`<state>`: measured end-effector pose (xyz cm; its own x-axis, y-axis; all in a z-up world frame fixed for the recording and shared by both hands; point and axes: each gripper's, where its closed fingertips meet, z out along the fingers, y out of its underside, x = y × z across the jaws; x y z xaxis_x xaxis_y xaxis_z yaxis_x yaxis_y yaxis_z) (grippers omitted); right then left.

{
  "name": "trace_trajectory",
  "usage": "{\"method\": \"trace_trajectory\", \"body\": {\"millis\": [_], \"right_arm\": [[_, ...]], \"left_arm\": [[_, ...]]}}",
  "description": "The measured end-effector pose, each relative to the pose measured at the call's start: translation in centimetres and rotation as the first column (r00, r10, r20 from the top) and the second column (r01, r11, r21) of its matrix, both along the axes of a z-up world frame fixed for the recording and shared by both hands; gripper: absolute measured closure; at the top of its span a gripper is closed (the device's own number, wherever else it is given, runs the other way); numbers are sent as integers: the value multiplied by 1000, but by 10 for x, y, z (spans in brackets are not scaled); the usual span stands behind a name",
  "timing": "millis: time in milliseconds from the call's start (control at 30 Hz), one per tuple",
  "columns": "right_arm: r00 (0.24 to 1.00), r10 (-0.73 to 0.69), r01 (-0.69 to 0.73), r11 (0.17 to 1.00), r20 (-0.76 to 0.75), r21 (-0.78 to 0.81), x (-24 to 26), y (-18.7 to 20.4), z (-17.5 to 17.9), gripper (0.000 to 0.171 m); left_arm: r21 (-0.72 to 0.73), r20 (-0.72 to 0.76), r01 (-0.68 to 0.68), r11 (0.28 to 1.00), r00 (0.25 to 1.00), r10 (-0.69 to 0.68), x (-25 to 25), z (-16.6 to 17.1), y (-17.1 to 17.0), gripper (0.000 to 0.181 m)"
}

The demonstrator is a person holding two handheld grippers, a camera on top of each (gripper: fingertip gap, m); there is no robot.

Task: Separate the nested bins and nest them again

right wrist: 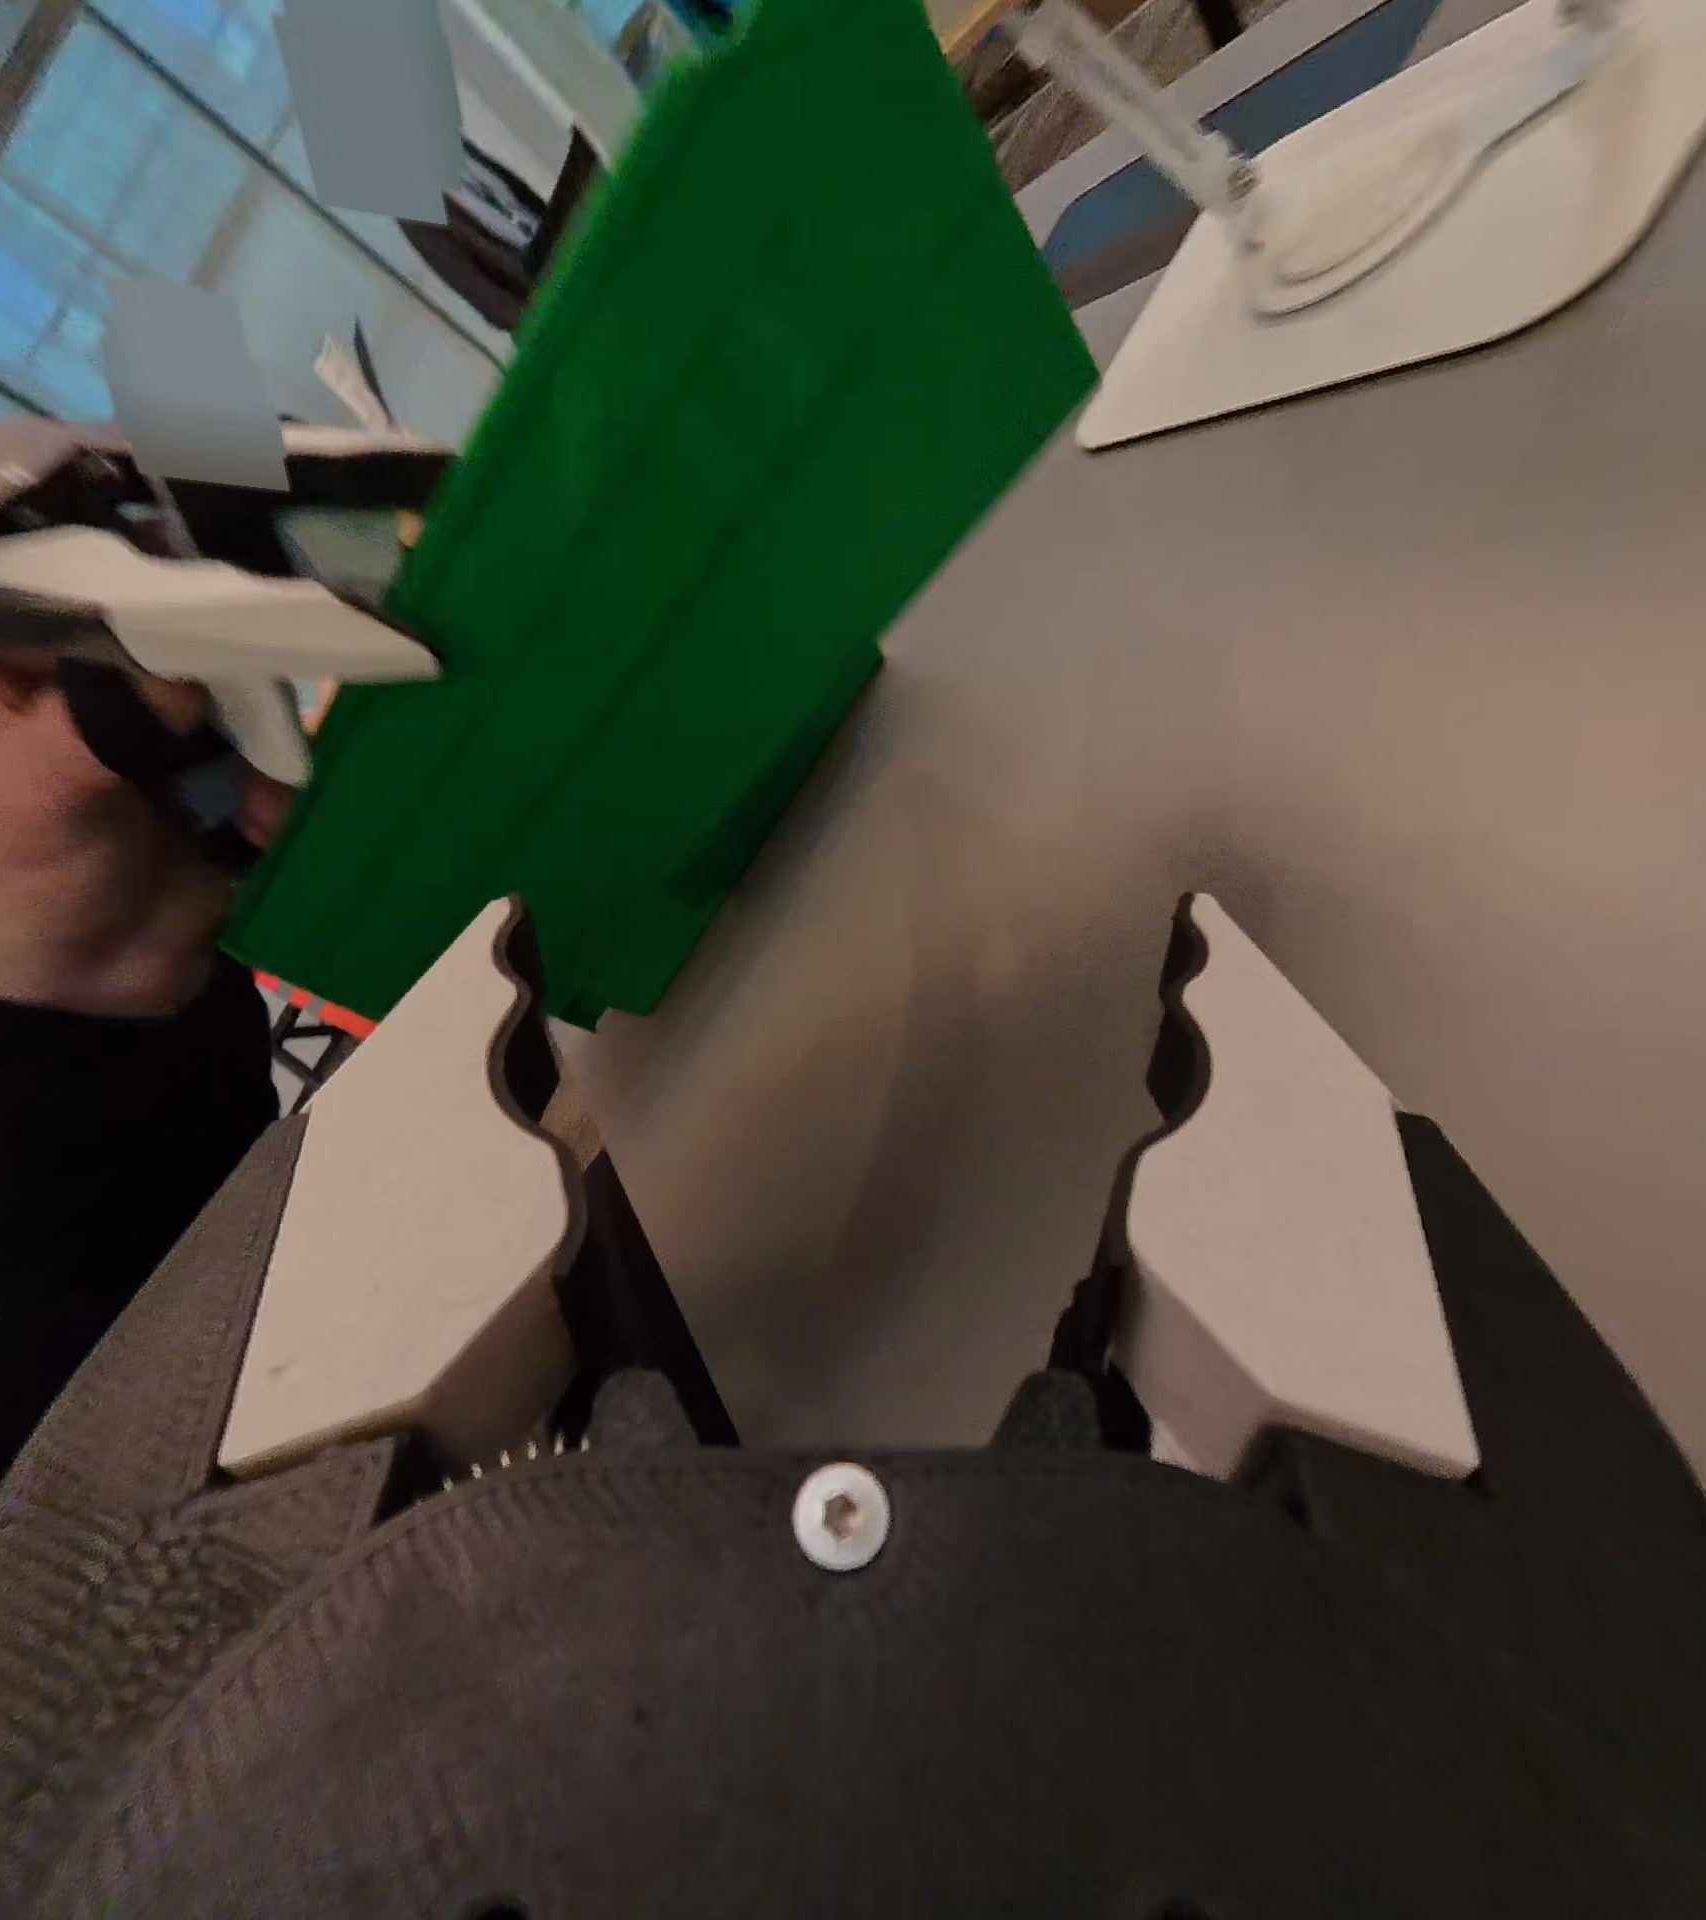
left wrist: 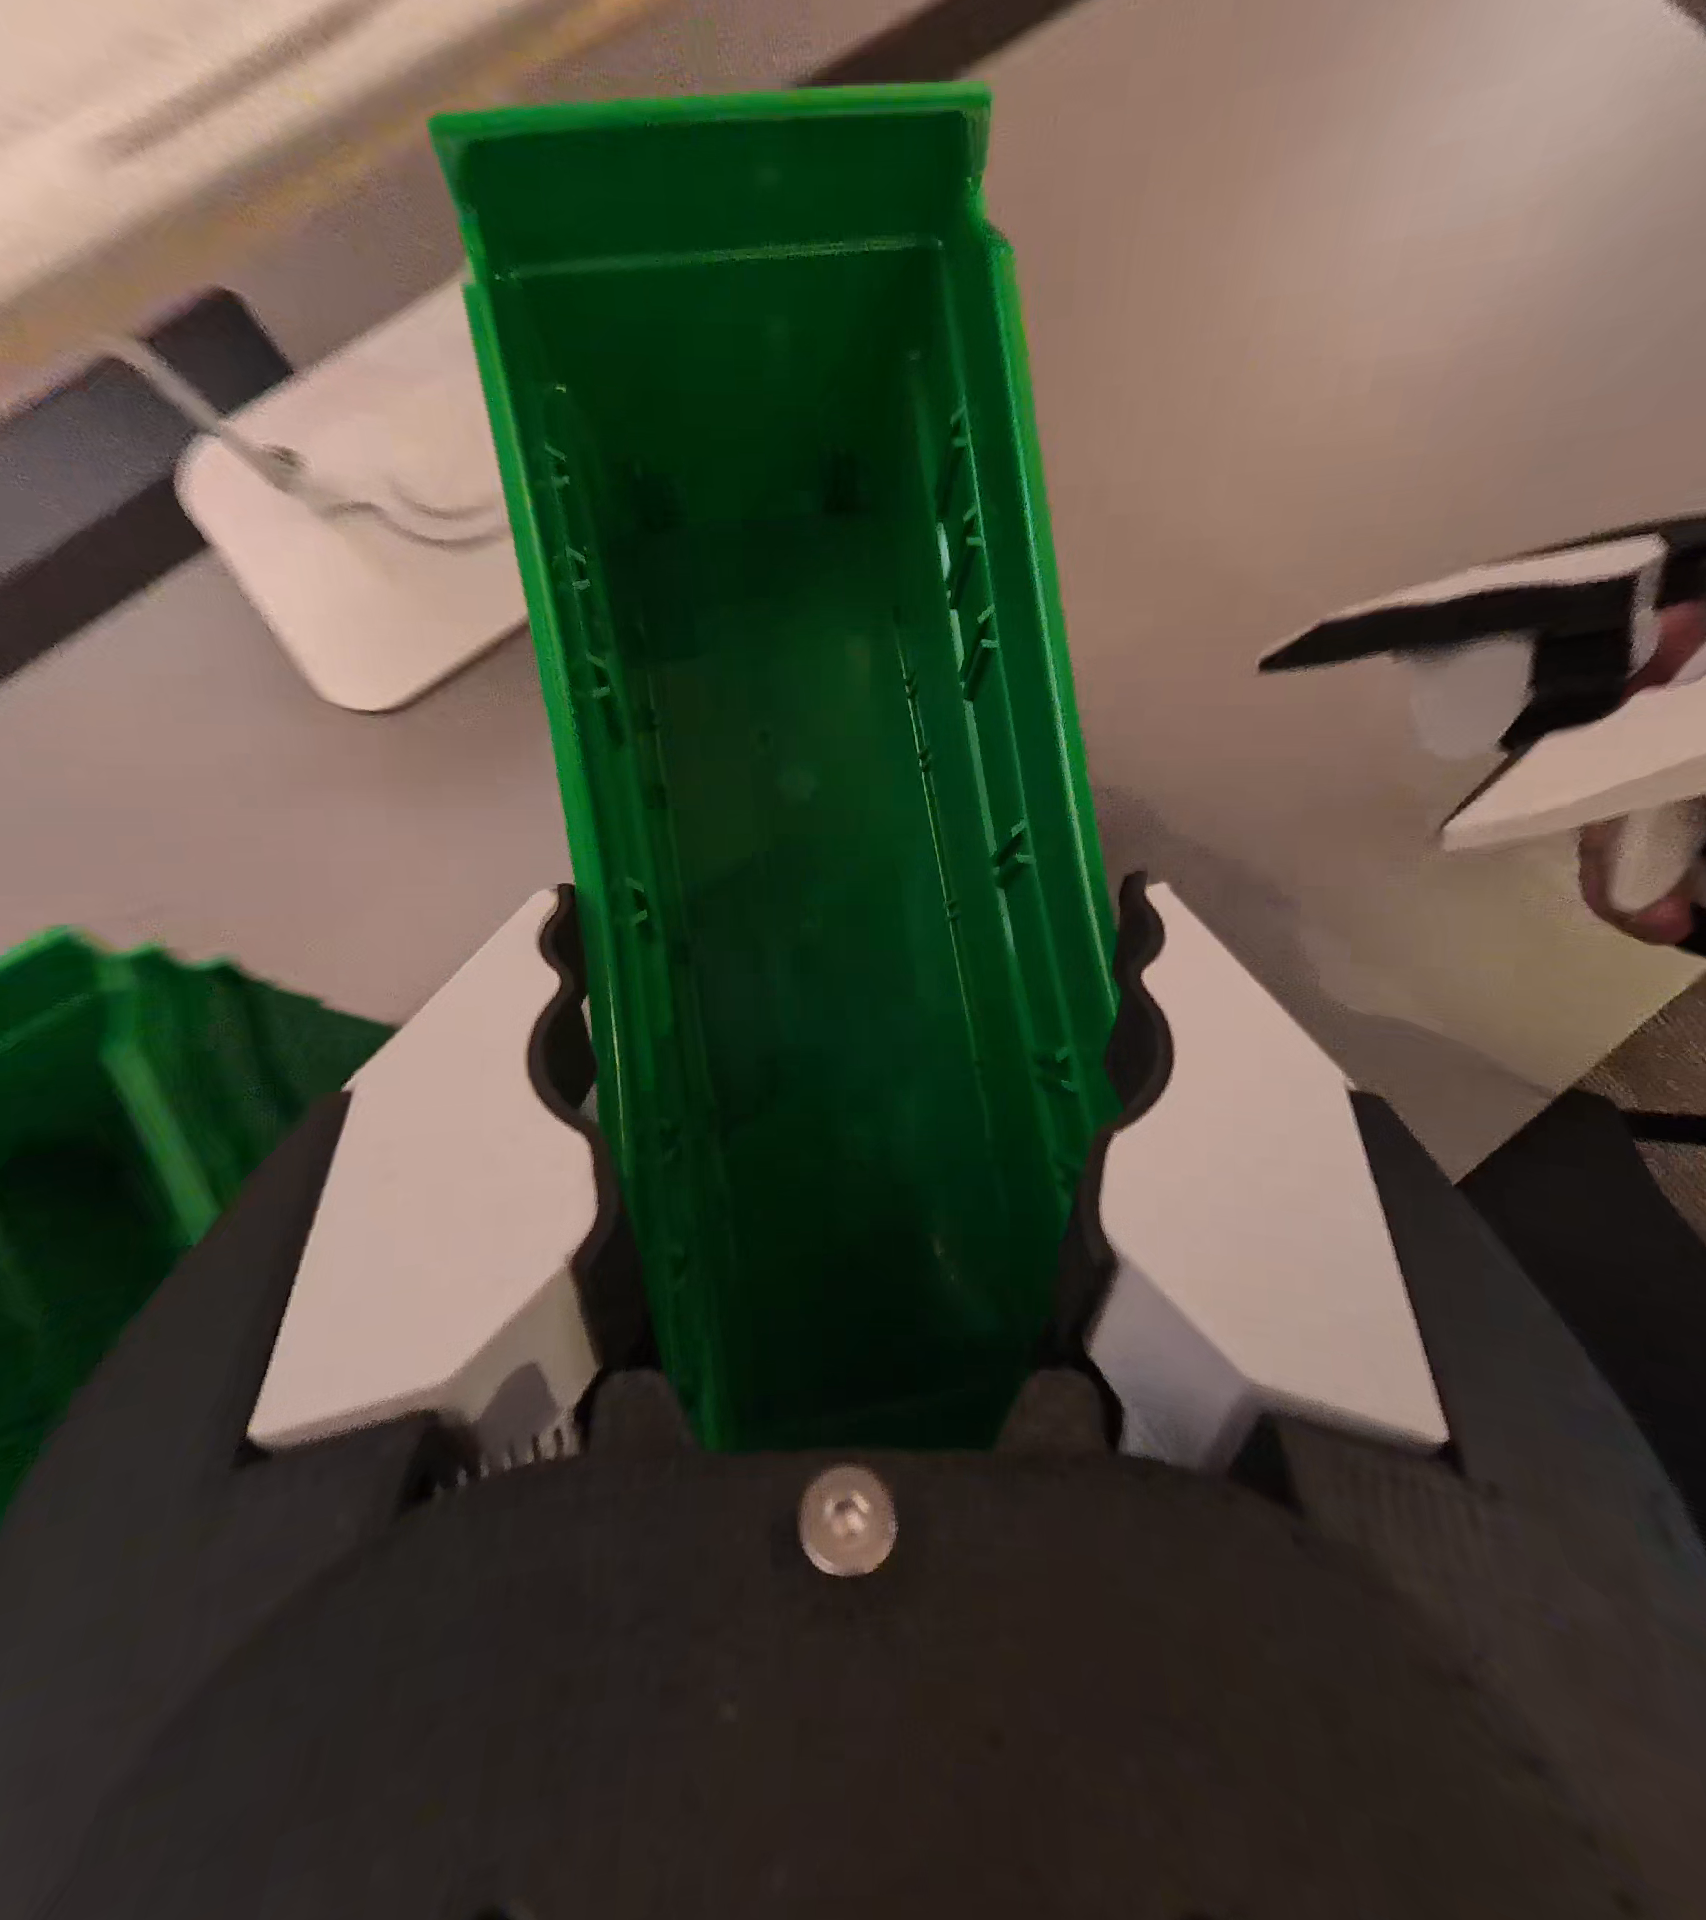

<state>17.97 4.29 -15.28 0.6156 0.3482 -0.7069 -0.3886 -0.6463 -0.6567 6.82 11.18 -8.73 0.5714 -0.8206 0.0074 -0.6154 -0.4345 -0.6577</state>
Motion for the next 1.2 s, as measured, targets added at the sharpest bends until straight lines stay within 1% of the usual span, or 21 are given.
{"method": "trace_trajectory", "body": {"millis": [100,167,267,333,400,467,500,533,567,600,667,700,800,867,900,933,1000,1133,1200], "right_arm": [[998,-57,57,998,-7,-9,25,-6,-4,56],[997,-73,73,997,-11,-10,32,-5,-3,59],[998,-69,69,998,10,-10,27,0,-4,63],[997,-69,70,997,32,-29,22,4,-10,66],[994,-103,104,994,47,-34,24,10,-13,69],[988,-123,128,991,92,-48,26,16,-18,69],[987,-123,129,990,101,-56,26,18,-20,70],[987,-120,127,990,106,-66,26,21,-22,71],[985,-118,129,988,124,-80,26,23,-24,73],[981,-114,130,987,158,-97,26,25,-28,75],[966,-99,133,983,241,-129,30,29,-38,81],[957,-96,137,981,273,-136,32,32,-42,87],[920,-67,139,977,385,-164,45,37,-54,114],[886,-45,141,974,461,-176,55,40,-59,128],[875,-30,135,973,484,-185,59,41,-60,139],[864,-9,124,973,504,-195,62,42,-61,146],[845,29,107,969,534,-223,67,43,-61,152],[807,105,74,958,581,-276,76,44,-62,160],[782,131,66,955,610,-289,84,43,-65,163]], "left_arm": [[-78,7,38,996,999,-37,27,-45,-13,81],[-126,22,46,991,999,-43,40,-70,-20,81],[-180,53,49,982,998,-40,53,-100,-30,80],[-193,62,52,980,997,-41,59,-113,-36,79],[-171,87,38,985,996,-24,64,-114,-37,76],[-153,73,36,988,997,-25,66,-115,-39,74],[-153,77,43,987,997,-32,69,-113,-41,76],[-159,90,47,986,995,-33,72,-112,-43,78],[-168,102,56,984,994,-40,75,-110,-47,84],[-190,113,74,979,992,-53,79,-109,-53,85],[-219,138,97,971,988,-67,87,-109,-65,81],[-222,131,103,970,989,-75,89,-110,-68,76],[-243,146,127,962,985,-94,94,-109,-78,69],[-290,190,160,943,976,-107,98,-105,-88,70],[-316,213,177,932,971,-112,100,-103,-92,69],[-338,234,191,922,966,-114,101,-102,-96,70],[-365,274,238,900,951,-141,105,-99,-104,70],[-394,345,291,872,926,-153,105,-91,-112,76],[-387,356,297,873,921,-155,97,-86,-112,78]]}}
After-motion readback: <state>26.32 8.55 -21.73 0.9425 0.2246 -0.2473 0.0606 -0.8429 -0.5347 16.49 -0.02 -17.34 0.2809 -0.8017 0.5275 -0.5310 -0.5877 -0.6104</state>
